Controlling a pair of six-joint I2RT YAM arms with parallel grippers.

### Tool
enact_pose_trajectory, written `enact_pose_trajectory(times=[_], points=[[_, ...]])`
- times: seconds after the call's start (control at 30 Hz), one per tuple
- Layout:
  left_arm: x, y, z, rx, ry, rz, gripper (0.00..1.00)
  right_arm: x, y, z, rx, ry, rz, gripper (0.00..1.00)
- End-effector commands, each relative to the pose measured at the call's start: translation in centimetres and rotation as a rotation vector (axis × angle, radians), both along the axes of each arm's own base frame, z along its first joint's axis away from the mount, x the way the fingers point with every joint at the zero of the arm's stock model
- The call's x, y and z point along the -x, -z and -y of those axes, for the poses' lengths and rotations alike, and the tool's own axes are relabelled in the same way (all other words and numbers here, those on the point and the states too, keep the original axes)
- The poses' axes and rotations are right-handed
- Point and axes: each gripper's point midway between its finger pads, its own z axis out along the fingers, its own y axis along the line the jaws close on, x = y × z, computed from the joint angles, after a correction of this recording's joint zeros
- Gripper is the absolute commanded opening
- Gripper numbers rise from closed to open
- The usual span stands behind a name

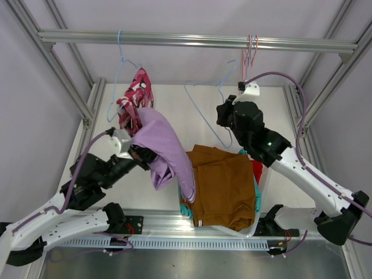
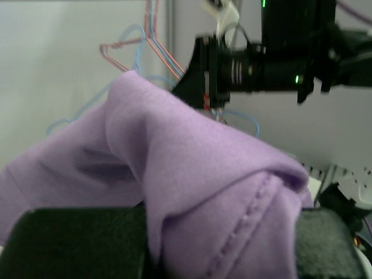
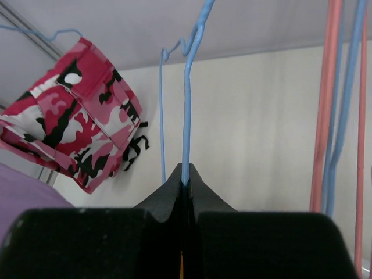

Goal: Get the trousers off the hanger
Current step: Place the trousers in the bin.

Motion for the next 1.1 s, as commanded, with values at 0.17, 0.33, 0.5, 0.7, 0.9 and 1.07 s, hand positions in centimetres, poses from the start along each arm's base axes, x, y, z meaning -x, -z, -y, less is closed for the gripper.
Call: enact_pose_trajectory(times=[0.17, 0.33, 0.5, 0.7, 0.9, 1.07], points=[[4.2, -1.2, 5.1, -0.052, 0.27, 0.098, 0.01, 1.5, -4.6, 4.4, 0.002, 0.05, 0.081, 0.0], [5.4, 1.1, 8.4, -0.148, 0.366, 0.071, 0.01, 1.5, -3.9, 5.0, -0.006, 0.04, 0.067, 0.0], [7.1, 4.4, 11.4, -0.25, 0.457, 0.02, 0.01, 1.5, -4.0, 5.1, -0.014, 0.025, 0.066, 0.0], [8.5, 9.5, 15.7, -0.401, 0.53, -0.065, 0.01, 2.3, -5.1, 5.8, -0.027, 0.02, 0.085, 0.0], [8.4, 13.8, 18.4, -0.492, 0.508, -0.14, 0.01, 3.3, -5.9, 6.9, -0.026, 0.025, 0.096, 0.0], [7.3, 17.6, 20.0, -0.566, 0.411, -0.176, 0.01, 4.3, -6.8, 8.0, -0.036, 0.027, 0.116, 0.0]])
